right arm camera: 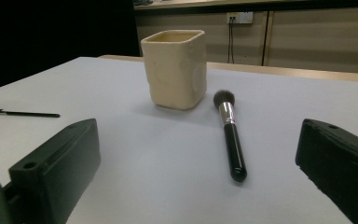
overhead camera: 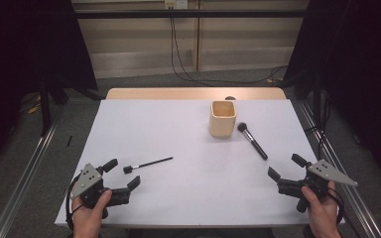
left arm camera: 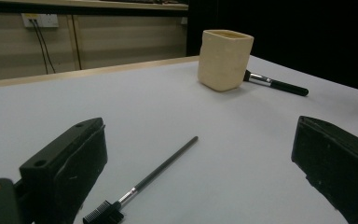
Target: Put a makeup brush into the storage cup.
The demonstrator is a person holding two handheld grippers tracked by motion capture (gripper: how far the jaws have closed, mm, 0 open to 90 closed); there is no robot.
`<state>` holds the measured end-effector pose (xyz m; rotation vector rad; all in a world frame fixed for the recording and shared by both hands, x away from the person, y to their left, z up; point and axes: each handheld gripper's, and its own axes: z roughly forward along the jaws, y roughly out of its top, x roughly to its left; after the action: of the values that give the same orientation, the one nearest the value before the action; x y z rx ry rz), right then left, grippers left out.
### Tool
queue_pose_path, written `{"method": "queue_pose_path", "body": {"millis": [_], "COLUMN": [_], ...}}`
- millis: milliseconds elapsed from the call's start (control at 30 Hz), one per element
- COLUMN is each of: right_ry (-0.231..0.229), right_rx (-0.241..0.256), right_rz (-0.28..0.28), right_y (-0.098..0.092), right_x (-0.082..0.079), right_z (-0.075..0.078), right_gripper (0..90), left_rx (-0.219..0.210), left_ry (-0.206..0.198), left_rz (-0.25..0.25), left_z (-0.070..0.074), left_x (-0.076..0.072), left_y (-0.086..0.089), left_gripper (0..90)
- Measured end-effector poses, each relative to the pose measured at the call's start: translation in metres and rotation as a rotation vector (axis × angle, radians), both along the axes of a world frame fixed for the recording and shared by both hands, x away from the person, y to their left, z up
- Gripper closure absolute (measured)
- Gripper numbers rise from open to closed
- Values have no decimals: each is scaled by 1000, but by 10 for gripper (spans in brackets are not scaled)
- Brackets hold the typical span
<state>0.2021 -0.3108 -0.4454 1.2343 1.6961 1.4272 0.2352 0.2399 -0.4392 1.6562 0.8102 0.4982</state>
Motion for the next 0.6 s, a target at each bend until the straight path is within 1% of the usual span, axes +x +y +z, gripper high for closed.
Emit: {"method": "queue_pose_path", "body": {"millis": [67, 167, 200, 233, 300, 367, 400, 467, 500, 567, 600], "right_ry": [-1, 2, -2, -4, -7, -3, -5, -5, -5, -2, -3], "right_rx": [-5, -6, -4, 12, 6, 7, 1, 2, 2, -15, -8], "right_rz": [-2, 4, 2, -2, -6, -4, 2, 2, 2, -4, -4], "right_y": [0, 1, 1, 0, 0, 1, 1, 2, 2, 1, 1], "right_x": [0, 0, 0, 1, 1, 1, 1, 1, 1, 1, 1], "right_z": [0, 0, 0, 0, 0, 0, 0, 0, 0, -1, -1], "right_gripper": [0, 0, 0, 0, 0, 0, 0, 0, 0, 0, 0], "left_rx": [-7, -3, -2, 8, 5, 7, -1, -11, -11, -10, -15], "left_ry": [8, 9, 9, 3, 8, 10, 14, 11, 11, 5, -3], "left_rz": [7, 15, 16, 13, 17, 14, 11, -10, -10, -19, -18], "left_z": [0, 0, 0, 0, 0, 0, 1, 2, 2, 4, 5], "left_x": [0, 1, 1, 3, 4, 5, 5, 6, 6, 7, 8], "left_y": [0, 1, 2, 2, 3, 3, 4, 4, 4, 5, 6], "left_gripper": [34, 34, 34, 34, 34, 34, 34, 40, 43, 42, 42]}}
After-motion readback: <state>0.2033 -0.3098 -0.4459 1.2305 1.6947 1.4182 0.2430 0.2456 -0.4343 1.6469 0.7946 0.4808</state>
